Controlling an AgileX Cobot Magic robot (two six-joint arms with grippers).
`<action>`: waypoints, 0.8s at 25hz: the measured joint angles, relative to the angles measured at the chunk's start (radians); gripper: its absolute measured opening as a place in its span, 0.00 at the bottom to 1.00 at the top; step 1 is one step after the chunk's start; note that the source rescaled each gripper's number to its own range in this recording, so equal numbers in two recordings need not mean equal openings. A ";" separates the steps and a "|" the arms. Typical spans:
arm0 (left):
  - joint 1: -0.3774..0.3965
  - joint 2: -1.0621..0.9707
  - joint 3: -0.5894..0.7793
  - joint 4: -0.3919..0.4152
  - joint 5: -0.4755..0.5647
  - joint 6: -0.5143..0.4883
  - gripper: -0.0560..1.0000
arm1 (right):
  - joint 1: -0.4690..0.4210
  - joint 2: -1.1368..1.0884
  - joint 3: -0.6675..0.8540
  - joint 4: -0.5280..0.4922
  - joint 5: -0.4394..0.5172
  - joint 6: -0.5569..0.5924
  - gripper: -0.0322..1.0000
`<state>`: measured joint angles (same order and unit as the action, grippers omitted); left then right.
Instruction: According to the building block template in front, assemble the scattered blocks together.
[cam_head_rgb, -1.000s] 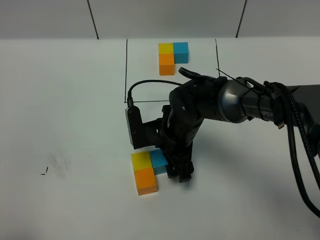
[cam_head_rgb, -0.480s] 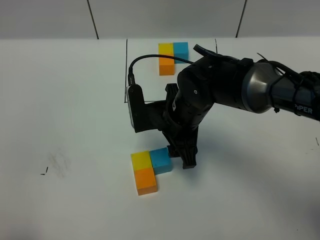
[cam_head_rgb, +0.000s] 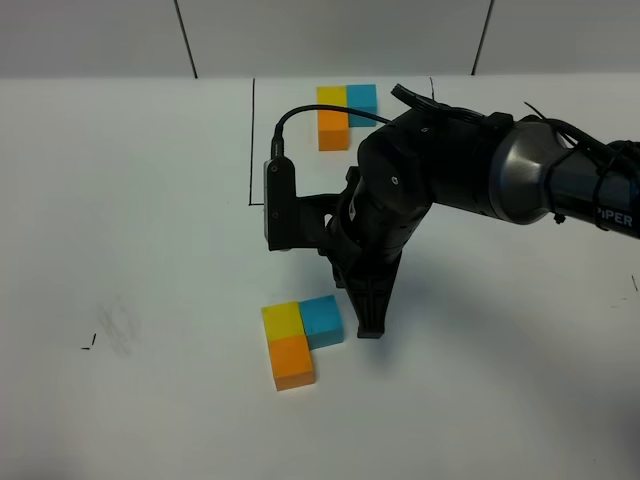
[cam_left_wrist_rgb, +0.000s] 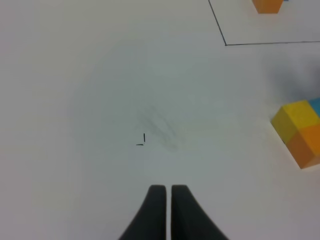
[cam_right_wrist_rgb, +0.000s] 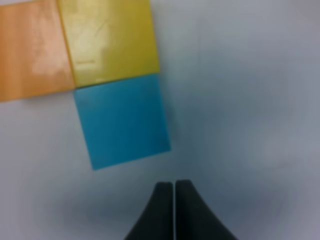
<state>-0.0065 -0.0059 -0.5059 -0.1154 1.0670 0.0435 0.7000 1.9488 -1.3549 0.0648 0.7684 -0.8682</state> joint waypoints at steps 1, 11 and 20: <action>0.000 0.000 0.000 0.000 0.000 0.000 0.06 | -0.009 0.000 0.000 0.000 -0.004 0.044 0.04; 0.000 0.000 0.000 0.000 0.000 0.000 0.06 | -0.125 0.000 0.001 -0.065 0.075 0.781 0.04; 0.000 0.000 0.000 0.000 0.000 0.000 0.06 | -0.210 -0.010 0.005 -0.297 0.162 1.095 0.04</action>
<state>-0.0065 -0.0059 -0.5059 -0.1154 1.0670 0.0435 0.4904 1.9387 -1.3500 -0.2323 0.9300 0.2269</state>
